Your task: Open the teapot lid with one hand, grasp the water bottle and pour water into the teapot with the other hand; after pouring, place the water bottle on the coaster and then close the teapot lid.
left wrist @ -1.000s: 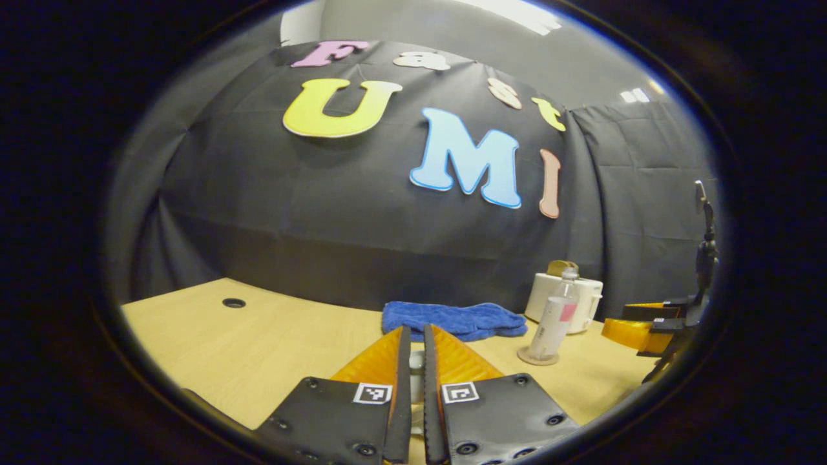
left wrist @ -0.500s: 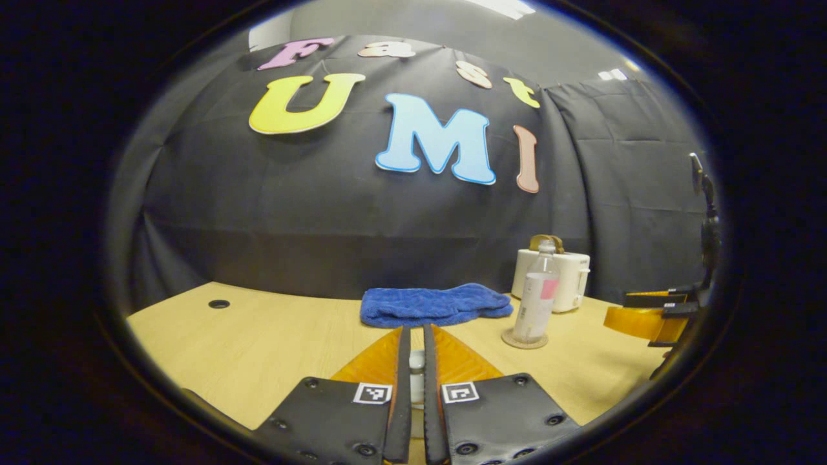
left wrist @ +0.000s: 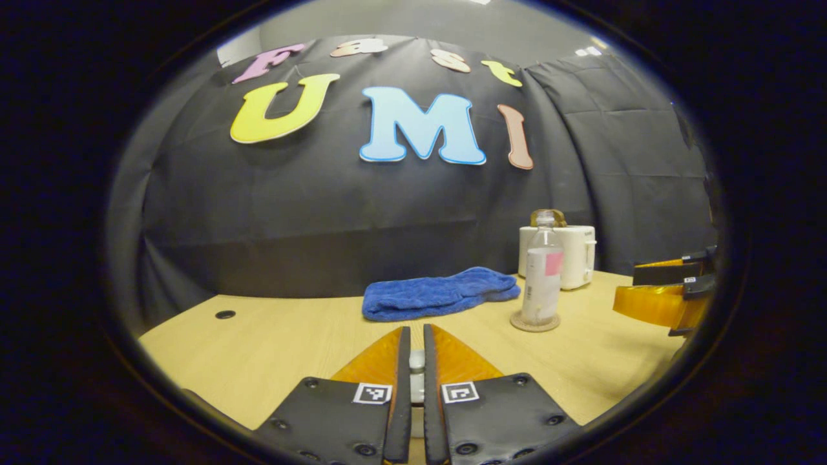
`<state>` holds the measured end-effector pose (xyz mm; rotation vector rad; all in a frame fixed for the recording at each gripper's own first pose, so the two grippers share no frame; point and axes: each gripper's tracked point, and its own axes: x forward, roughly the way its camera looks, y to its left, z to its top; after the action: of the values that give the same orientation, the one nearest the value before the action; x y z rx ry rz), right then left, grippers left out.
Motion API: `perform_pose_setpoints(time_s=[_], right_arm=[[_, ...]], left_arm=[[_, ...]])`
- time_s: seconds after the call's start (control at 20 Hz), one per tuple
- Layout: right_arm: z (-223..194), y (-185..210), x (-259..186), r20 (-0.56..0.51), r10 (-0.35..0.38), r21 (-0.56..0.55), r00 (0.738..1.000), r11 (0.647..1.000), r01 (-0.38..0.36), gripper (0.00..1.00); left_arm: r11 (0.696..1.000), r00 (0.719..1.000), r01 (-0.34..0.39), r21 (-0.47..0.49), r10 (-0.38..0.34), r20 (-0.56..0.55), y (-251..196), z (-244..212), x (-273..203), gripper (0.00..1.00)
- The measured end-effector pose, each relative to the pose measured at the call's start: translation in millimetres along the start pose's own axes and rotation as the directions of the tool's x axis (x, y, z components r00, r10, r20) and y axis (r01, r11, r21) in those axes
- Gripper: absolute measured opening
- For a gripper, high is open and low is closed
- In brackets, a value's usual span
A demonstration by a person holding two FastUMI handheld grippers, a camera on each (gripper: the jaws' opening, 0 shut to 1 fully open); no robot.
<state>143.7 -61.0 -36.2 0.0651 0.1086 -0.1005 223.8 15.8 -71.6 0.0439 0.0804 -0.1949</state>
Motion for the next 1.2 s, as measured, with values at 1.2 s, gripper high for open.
perform_pose_setpoints(time_s=[1.2], right_arm=[[-7.1,10.3,2.0,-0.013,0.004,-0.049,1.0,0.999,-0.005,0.98]], left_arm=[[1.0,1.0,-0.013,0.005,0.013,-0.015,-4.9,-1.6,-5.4,0.29]])
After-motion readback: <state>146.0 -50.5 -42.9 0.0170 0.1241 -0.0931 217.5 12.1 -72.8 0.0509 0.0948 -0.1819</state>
